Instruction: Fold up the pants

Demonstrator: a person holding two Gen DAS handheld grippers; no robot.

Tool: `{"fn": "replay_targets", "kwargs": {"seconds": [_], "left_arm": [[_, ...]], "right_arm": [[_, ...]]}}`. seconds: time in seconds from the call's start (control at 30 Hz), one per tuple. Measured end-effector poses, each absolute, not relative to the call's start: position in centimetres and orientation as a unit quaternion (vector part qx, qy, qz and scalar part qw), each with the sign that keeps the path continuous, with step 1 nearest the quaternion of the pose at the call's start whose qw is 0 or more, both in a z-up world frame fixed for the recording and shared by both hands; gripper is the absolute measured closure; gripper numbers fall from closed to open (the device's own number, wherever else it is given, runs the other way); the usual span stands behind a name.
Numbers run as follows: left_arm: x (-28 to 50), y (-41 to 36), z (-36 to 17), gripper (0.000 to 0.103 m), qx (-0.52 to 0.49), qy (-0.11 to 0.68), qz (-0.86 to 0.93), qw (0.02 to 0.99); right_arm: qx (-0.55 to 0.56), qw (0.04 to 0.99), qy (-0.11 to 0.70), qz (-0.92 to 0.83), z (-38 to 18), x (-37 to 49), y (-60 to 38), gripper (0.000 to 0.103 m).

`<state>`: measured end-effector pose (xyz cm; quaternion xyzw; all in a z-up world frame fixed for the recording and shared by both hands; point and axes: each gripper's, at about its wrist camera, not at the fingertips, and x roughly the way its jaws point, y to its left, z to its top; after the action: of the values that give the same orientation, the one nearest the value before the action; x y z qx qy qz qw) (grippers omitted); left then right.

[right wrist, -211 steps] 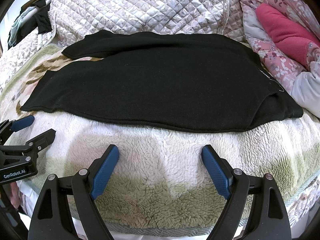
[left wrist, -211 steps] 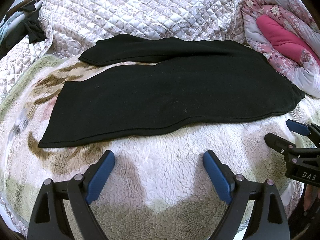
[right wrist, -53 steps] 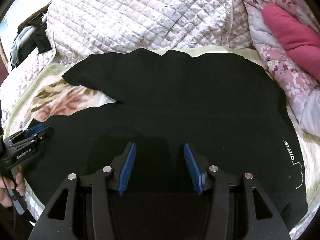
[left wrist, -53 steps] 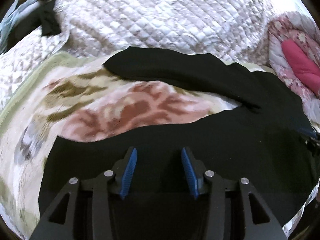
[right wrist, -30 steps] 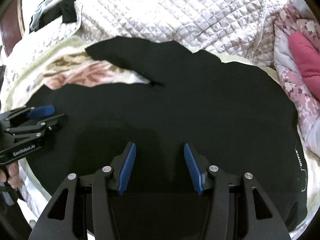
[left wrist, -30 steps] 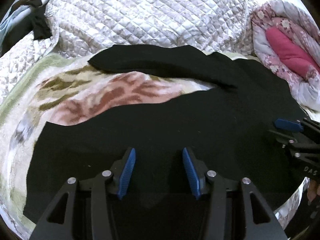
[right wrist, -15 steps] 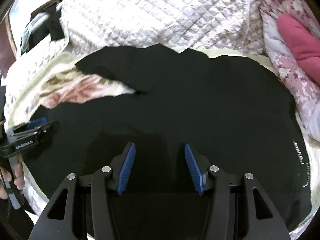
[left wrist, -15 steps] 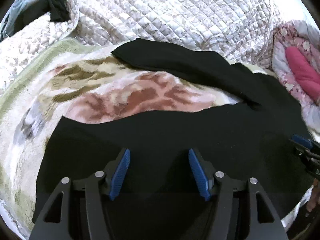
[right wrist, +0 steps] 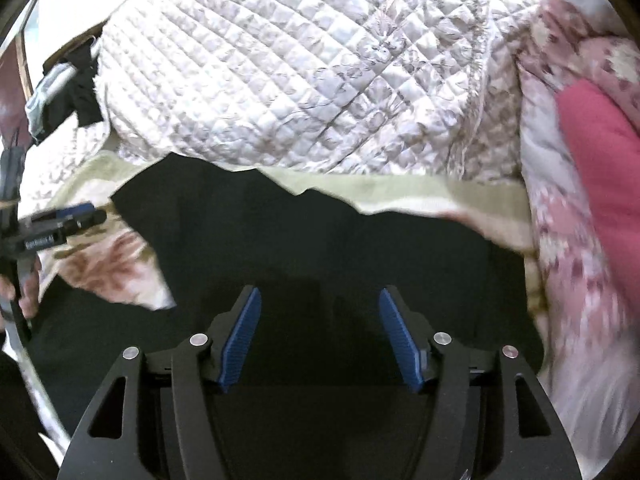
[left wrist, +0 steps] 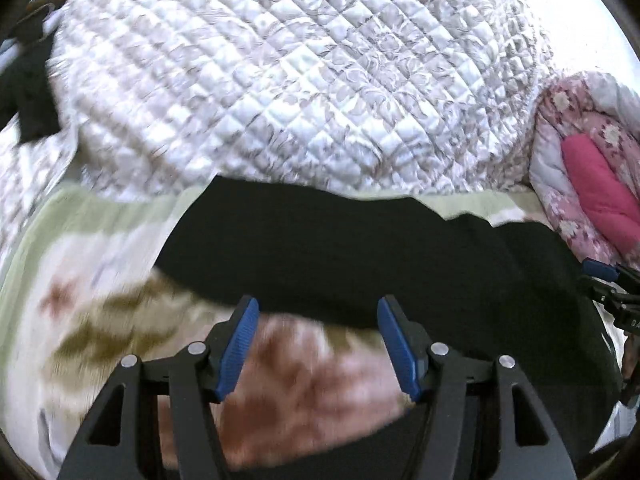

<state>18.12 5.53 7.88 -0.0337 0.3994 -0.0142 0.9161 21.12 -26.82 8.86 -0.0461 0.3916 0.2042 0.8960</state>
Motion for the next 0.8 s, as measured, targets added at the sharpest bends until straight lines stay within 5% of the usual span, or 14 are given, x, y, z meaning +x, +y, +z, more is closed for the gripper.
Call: {"fn": "replay_targets", "kwargs": {"seconds": [0.6, 0.63, 0.73, 0.8], "left_arm": [[28.7, 2.9, 0.6, 0.039, 0.025, 0.440, -0.006, 0.897], [28.7, 2.8, 0.6, 0.043, 0.030, 0.440, 0.000, 0.897], [29.1, 2.9, 0.6, 0.073, 0.047, 0.438, 0.021, 0.897], [29.3, 3.0, 0.9, 0.087, 0.043, 0.437, 0.018, 0.898]], "right_arm": [[-0.114, 0.838, 0.477, 0.238, 2.0, 36.4, -20.8, 0.041], [-0.113, 0.840, 0.473, 0.241, 2.1, 36.4, -20.6, 0.046], [-0.139, 0.841, 0.458, 0.252, 2.7, 35.4, -19.2, 0.095], [-0.157, 0.842, 0.452, 0.249, 3.2, 34.8, -18.5, 0.096]]}}
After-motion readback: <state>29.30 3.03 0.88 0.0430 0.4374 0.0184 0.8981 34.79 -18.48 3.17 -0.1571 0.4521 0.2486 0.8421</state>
